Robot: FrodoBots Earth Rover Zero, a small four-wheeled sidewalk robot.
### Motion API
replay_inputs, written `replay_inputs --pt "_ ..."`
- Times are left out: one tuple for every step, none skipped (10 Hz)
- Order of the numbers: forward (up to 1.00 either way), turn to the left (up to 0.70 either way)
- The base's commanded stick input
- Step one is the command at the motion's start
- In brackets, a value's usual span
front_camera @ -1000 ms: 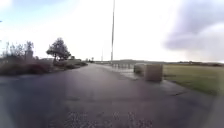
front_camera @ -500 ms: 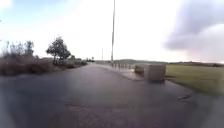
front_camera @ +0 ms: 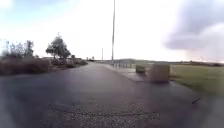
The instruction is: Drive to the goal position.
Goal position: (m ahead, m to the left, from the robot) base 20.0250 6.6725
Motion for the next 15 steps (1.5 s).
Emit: replay_inputs --pt "0.45 0.0" --pt "0.45 0.0" --pt "0.45 0.0" --pt "0.45 0.0" --pt "0.45 0.0" --pt "0.45 0.0" --pt "0.45 0.0" --pt "0.45 0.0" --pt "0.45 0.0" --pt "0.45 0.0" --pt "0.45 0.0" --pt "0.45 0.0" --pt "0.45 0.0" --pt "0.45 0.0" --pt "0.45 0.09"
